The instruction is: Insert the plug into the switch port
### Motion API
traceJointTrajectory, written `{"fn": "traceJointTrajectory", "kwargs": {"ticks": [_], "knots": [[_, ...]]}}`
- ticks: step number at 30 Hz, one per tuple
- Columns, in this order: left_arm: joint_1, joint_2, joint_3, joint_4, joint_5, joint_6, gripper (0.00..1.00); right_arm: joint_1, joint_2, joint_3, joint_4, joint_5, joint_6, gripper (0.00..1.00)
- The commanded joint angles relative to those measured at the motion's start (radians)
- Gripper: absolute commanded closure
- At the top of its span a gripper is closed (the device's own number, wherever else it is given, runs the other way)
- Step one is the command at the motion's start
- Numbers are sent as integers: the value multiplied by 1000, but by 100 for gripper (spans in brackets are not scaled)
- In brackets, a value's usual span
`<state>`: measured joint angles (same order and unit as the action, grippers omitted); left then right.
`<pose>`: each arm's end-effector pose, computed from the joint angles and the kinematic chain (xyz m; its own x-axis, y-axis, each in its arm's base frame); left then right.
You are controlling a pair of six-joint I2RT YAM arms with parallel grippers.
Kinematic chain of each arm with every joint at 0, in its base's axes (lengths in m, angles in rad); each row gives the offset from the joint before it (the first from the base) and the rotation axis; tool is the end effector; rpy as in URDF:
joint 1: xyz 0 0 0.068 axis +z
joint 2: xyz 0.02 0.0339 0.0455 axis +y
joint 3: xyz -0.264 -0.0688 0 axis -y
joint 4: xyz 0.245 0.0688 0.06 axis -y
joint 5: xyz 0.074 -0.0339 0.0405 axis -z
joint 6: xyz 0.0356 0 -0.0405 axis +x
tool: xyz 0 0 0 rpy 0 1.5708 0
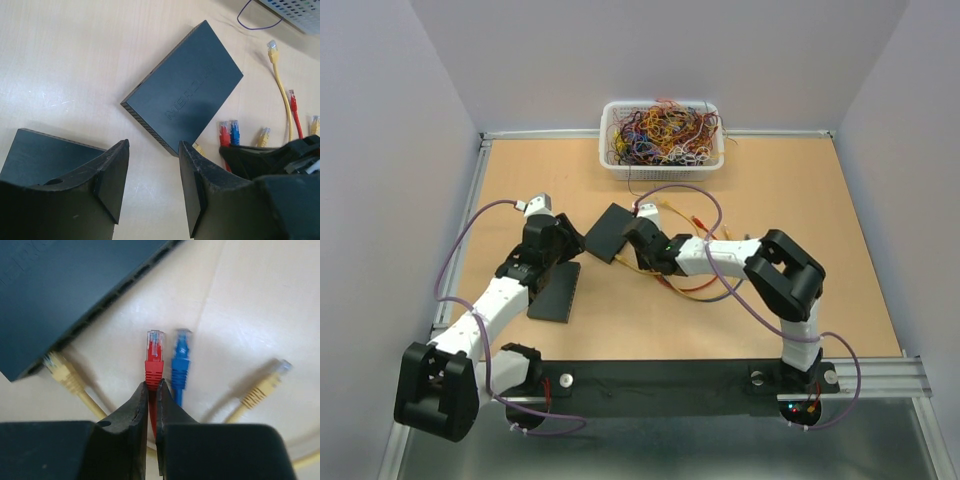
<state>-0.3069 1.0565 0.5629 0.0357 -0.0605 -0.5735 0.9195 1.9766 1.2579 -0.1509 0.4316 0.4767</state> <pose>0.2223 -0.0682 0.2317 -0.4896 -0.4130 -0.7680 -0.0188 0.8855 -0.4642 0.2645 0.3224 0.1587 -0.6679 -0.1888 -0.7199 -0.2839 0.9588 0.0120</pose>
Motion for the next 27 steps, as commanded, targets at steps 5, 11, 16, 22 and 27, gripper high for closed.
{"fn": "traceJointTrajectory", "kwargs": {"ticks": [5, 11, 16, 22, 27], "knots": [[-9, -62, 29, 10, 8, 15, 45, -82, -301, -78, 59, 6, -119, 100], [-17, -95, 52, 16, 43, 32, 45, -145, -528, -187, 142, -143, -162, 100], [-50, -133, 51, 88, 134, 47, 45, -151, -692, -346, 269, -394, -208, 99], [-96, -190, 19, 305, 332, 24, 44, -154, -777, -400, 292, -611, -211, 100], [-146, -191, -3, 461, 445, -9, 44, -153, -786, -402, 294, -717, -205, 100]]}}
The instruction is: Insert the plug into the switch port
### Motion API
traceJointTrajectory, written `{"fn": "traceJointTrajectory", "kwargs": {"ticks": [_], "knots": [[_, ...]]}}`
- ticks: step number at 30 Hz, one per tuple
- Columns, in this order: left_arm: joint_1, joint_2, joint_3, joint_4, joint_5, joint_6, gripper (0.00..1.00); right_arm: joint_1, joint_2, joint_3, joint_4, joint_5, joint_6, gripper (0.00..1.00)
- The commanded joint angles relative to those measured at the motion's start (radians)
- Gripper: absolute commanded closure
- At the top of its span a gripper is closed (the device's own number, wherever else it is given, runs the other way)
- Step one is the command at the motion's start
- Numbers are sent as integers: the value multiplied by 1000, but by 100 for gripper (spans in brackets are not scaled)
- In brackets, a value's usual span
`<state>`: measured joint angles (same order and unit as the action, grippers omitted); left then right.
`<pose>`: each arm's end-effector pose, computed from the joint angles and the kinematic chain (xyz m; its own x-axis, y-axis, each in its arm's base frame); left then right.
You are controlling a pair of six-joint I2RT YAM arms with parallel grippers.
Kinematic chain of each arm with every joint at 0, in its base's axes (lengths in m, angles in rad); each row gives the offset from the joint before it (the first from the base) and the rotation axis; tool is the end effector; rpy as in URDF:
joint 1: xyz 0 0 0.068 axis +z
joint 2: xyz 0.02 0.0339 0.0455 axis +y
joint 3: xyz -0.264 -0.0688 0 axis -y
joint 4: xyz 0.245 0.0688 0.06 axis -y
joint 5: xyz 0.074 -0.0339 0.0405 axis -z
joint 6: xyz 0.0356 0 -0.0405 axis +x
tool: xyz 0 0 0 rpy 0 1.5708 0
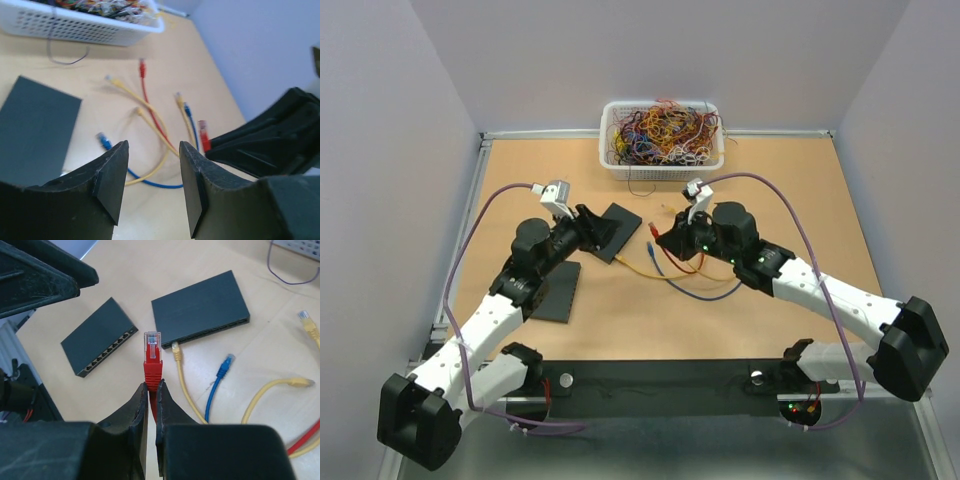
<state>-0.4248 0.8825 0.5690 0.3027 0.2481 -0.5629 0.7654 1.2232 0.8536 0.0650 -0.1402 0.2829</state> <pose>0.1899 -0.0955 0.2977 -0.3409 -0.4136 -0.8442 0.5218 0.6637 -0.5359 0.2017 0.2006 0.2964 -0.4260 -0.0260 -0.9043 -0.6907 0.6550 0.3065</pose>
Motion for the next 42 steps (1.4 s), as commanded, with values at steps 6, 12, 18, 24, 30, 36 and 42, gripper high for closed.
{"fn": "traceJointTrajectory", "kwargs": {"ticks": [6, 12, 18, 24, 30, 36, 42], "knots": [[-48, -30, -44, 263, 137, -43, 44, 0, -21, 7, 79, -157, -1, 100], [-48, -13, -29, 196, 62, -19, 44, 0, 54, 12, 68, -58, 2, 100], [-48, 16, 9, 110, -97, 32, 44, 0, 117, 35, 59, -47, -5, 100], [-40, 88, 28, 78, -222, 63, 43, 2, 225, 91, 22, -45, -37, 100], [37, 188, 25, 124, -185, 52, 42, 0, 320, 137, 9, -41, -59, 100], [52, 161, 32, 147, -190, 112, 42, 2, 348, 151, 9, -32, -73, 99], [55, 141, -24, 287, -207, 175, 36, 2, 338, 133, 2, -35, -70, 100]]}}
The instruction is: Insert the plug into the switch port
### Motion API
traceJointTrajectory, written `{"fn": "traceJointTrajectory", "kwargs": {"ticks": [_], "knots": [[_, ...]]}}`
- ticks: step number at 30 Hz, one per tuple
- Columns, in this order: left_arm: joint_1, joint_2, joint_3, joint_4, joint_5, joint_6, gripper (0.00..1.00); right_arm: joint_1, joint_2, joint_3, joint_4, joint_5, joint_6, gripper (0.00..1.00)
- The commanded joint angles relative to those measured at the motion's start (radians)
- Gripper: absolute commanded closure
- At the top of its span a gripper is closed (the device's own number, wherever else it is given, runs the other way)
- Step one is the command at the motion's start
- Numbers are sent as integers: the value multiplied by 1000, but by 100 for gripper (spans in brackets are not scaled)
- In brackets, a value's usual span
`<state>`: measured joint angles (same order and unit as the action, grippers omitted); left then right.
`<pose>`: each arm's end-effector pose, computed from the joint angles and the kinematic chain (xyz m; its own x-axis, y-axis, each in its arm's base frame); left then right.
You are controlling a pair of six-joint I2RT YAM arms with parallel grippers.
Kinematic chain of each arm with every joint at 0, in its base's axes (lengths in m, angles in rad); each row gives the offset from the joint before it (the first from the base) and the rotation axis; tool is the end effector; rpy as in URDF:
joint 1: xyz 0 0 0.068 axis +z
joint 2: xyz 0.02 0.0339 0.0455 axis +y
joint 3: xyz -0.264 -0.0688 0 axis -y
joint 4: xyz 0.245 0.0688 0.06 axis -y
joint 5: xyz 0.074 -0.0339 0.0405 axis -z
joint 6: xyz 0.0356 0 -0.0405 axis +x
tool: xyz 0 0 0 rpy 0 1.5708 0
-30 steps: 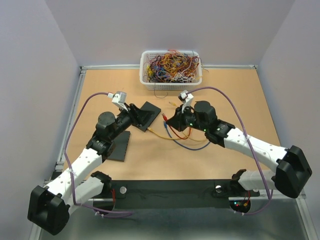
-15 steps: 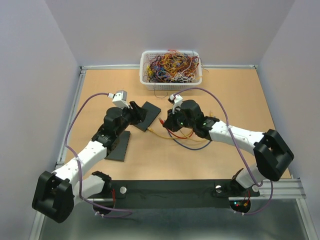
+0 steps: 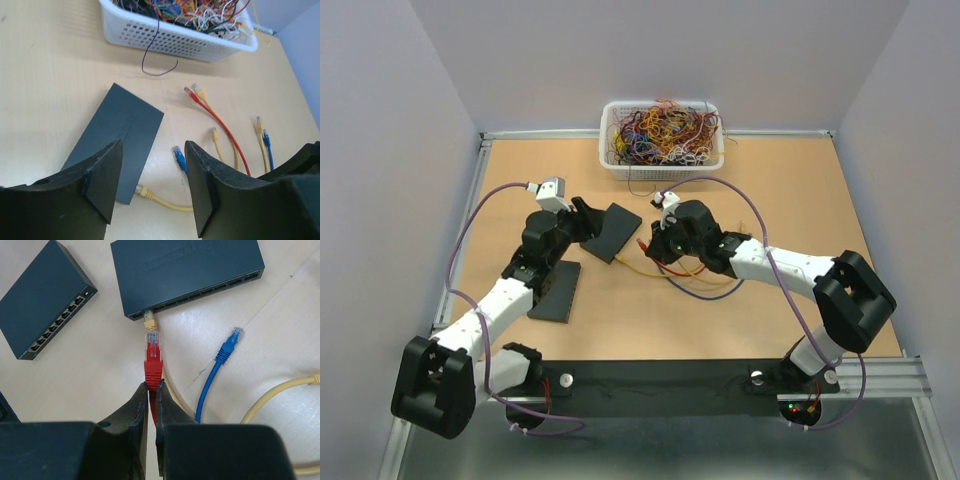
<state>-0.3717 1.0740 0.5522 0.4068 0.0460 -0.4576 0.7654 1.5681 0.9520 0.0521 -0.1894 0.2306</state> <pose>0.2280 -0.0906 0.2629 -0.2750 -0.3665 -0.8889 0.3164 0.8385 -0.4436 0.2449 0.2446 0.2266 -0.5570 -0.2239 -0.7997 -0.6860 0.6668 0.2911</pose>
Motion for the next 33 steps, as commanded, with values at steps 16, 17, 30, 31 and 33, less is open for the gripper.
{"fn": "traceJointTrajectory", "kwargs": {"ticks": [16, 17, 30, 31, 33], "knots": [[73, -40, 51, 135, 14, 2, 1, 2, -134, -18, -24, 27, 21, 100], [71, -51, 51, 136, -3, 7, 1, 0, -137, -21, -26, 27, 24, 100], [73, 81, 84, 139, 3, 10, 2, 2, -30, 34, -78, 47, 27, 99], [71, 114, 86, 144, 5, 14, 3, 2, -22, 42, -83, 51, 16, 100], [71, 147, 87, 170, 31, 36, 6, 2, 7, 65, -93, 60, 6, 100]]}}
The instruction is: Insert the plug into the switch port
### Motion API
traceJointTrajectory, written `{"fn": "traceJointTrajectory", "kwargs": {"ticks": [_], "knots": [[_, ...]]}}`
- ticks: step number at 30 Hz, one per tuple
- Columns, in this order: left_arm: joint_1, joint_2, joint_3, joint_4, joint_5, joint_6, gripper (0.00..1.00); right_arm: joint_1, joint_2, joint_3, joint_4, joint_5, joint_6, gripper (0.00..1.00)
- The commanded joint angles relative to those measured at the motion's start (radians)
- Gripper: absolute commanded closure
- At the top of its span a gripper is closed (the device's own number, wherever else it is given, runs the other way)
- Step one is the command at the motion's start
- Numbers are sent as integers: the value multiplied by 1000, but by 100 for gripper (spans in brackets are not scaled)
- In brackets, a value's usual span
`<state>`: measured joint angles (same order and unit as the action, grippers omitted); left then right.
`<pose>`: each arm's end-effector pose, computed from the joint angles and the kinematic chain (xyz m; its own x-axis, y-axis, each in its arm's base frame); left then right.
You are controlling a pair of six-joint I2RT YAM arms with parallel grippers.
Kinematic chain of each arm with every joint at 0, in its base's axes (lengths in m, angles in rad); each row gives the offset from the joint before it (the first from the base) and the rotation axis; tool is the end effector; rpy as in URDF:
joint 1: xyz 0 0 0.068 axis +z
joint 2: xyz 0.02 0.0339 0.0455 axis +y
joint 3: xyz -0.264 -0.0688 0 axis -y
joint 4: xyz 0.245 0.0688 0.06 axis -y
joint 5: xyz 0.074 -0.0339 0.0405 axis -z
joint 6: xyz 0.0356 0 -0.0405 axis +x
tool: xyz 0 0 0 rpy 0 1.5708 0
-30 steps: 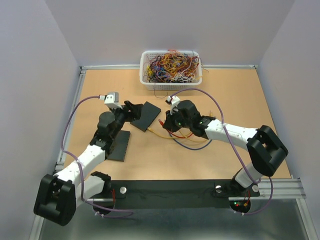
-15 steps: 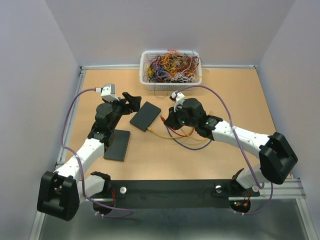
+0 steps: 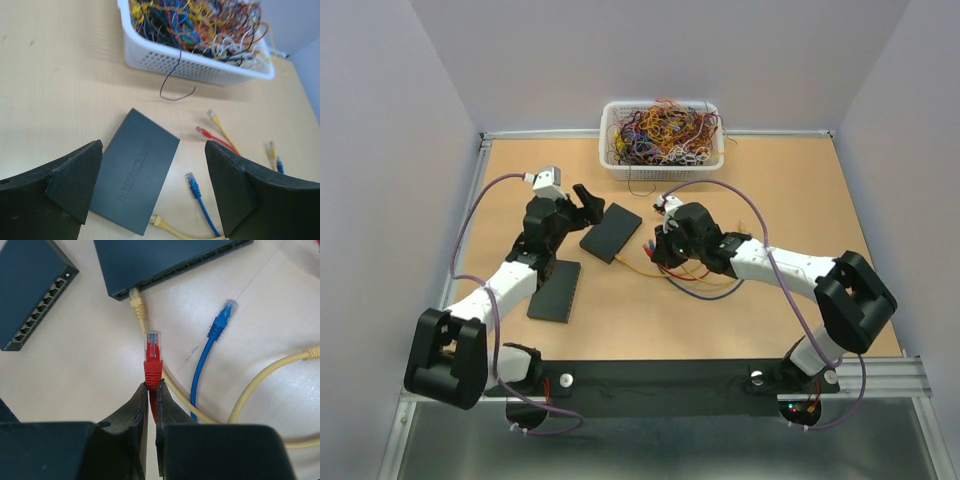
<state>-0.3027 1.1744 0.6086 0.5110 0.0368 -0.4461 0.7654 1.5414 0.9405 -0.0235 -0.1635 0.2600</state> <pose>0.2540 -0.0807 0.2703 -0.1908 -0.3921 -0.8999 0.2778 0.8577 -0.4326 0.2388 0.2375 0.2246 -0.6076 -0.2320 -0.7596 -0.6443 0.7033 0.3005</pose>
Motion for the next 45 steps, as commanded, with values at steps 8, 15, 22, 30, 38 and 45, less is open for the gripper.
{"fn": "traceJointTrajectory", "kwargs": {"ticks": [8, 15, 22, 30, 38, 45], "knots": [[4, 186, 32, 149, 26, 64, 7, 2, 149, 165, -42, 64, -68, 100], [27, 367, 143, 142, 60, 70, 8, 0, 255, 261, -69, 110, -105, 100], [42, 522, 253, 133, 115, 63, 9, -6, 319, 319, -90, 304, -77, 100], [43, 625, 352, 86, 135, 75, 10, -78, 393, 422, -128, 277, -70, 100], [45, 749, 465, 58, 213, 70, 11, -78, 410, 411, -135, 312, -45, 100], [43, 812, 560, -48, 199, 69, 13, -92, 482, 521, -168, 331, -45, 100]]}}
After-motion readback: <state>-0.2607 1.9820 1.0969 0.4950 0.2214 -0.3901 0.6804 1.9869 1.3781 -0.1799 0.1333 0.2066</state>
